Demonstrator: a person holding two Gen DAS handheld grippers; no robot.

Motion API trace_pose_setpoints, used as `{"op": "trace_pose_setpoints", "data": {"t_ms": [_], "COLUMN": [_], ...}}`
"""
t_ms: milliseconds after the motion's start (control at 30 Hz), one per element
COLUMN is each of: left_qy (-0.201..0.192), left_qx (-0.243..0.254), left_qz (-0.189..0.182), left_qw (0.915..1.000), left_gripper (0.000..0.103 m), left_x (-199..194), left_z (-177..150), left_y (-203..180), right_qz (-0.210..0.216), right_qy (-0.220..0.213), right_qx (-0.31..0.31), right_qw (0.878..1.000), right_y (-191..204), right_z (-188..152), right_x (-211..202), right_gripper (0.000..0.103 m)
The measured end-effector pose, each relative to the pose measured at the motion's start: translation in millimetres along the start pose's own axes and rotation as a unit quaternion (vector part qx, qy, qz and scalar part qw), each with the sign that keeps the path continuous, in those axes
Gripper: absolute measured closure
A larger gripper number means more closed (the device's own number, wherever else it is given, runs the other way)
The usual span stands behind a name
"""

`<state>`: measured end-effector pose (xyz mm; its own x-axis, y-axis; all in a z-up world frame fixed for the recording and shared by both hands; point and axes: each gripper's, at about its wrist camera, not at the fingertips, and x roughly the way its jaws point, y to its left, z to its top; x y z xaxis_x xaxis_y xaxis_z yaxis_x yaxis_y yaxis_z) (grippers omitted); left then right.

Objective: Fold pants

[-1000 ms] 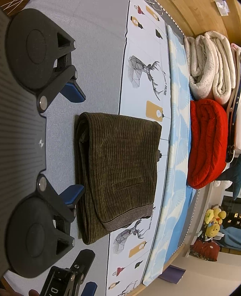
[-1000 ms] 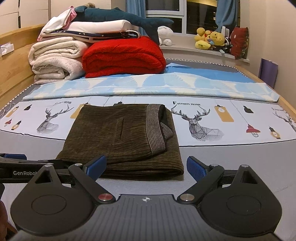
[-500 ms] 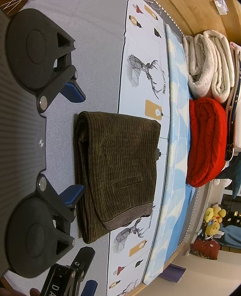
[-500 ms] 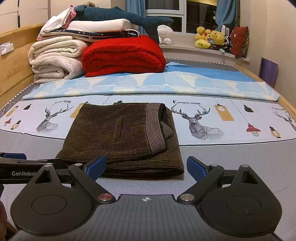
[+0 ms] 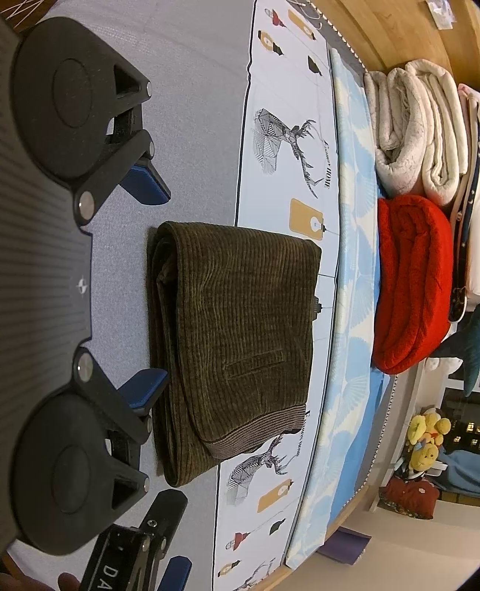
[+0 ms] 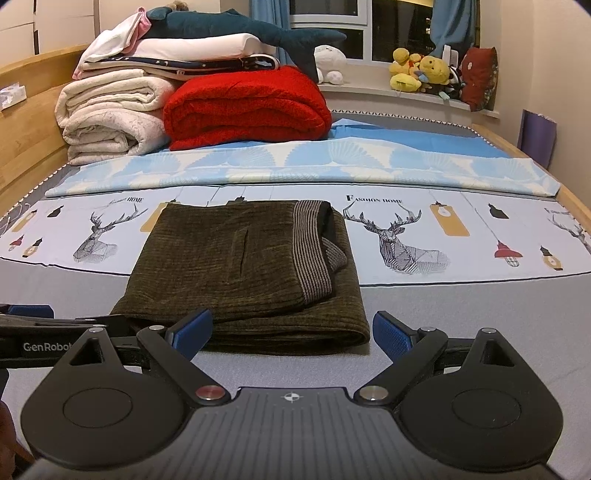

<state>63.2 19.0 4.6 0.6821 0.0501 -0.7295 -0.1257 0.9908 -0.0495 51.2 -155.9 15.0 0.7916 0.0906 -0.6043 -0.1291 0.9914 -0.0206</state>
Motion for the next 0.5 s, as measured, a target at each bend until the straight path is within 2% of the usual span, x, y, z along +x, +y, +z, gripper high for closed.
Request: {"op": "trace_pose_setpoints", "data": {"t_ms": [500], "left_qy": [-0.004], "left_qx": [0.0], "left_qz": [0.001], "left_qw": [1.0], "left_gripper": [0.006], "left_x": [1.0], "left_z": [0.4], "left_y": [-0.2], "right_qz": [0.001], "right_qy": [-0.001], "right_qx": [-0.004], "right_qw": [1.0], "right_y": [1.8], "right_z": [0.4], "right_x": [-0.6], "right_gripper": [0.009]}}
